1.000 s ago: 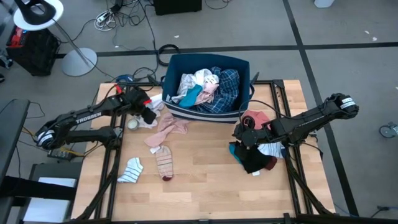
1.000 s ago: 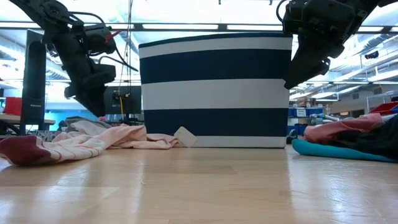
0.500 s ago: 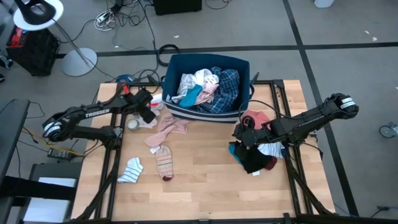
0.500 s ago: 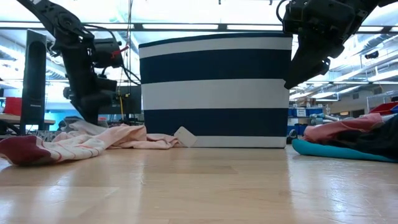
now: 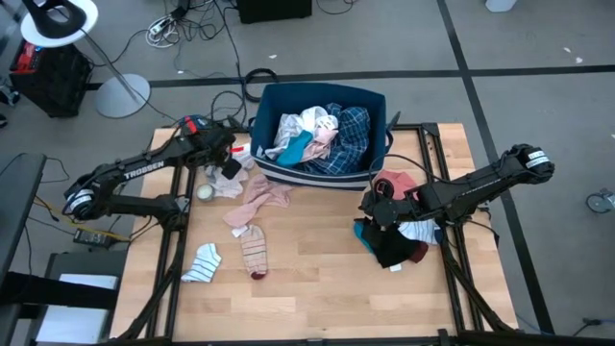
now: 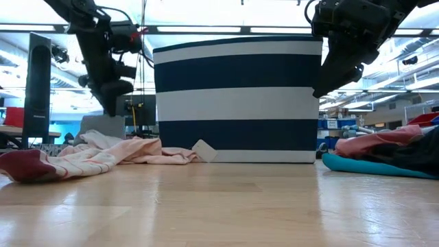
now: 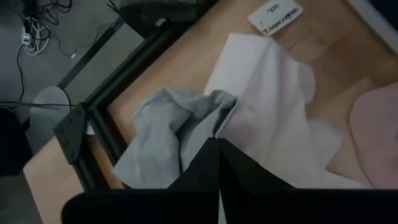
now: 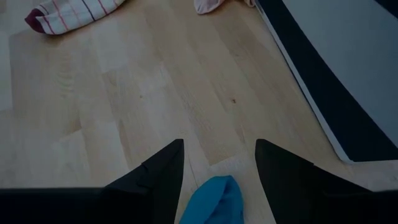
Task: Sort clothes
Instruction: Put the gray boxer into the blue bin
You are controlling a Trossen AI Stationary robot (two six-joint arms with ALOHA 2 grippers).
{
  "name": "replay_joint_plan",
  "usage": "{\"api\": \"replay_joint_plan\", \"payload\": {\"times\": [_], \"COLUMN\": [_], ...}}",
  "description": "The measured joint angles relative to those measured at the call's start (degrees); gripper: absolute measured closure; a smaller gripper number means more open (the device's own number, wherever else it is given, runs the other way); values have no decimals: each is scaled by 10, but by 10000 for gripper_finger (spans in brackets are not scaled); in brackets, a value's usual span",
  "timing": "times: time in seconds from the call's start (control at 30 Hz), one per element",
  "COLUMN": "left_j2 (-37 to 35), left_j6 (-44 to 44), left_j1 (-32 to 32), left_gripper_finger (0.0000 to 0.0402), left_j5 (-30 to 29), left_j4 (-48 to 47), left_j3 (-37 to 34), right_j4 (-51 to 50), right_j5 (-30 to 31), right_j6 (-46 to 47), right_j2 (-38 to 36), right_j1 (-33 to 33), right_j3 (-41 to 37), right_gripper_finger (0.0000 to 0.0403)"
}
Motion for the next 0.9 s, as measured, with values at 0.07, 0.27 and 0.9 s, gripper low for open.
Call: {"api": "replay_joint_plan", "payload": {"times": [0.07,0.27,0.9], "left_j2": [0,-8,-38], "left_j6": [-1,-3,17], "left_j1": [-1,-16,-110], "left_gripper_finger": [400,401,401], "left_j5": [0,3,50], "left_j4": [-15,-48,110], "left_j3": [18,93,393], "right_j4": [0,0,0], "right_j5": [0,0,-1], "right_j6": [0,0,-1], "right_j2": [0,0,0], "right_j1": [0,0,-1], "right_j3": [0,0,0], "right_gripper_finger": [204,204,204]}}
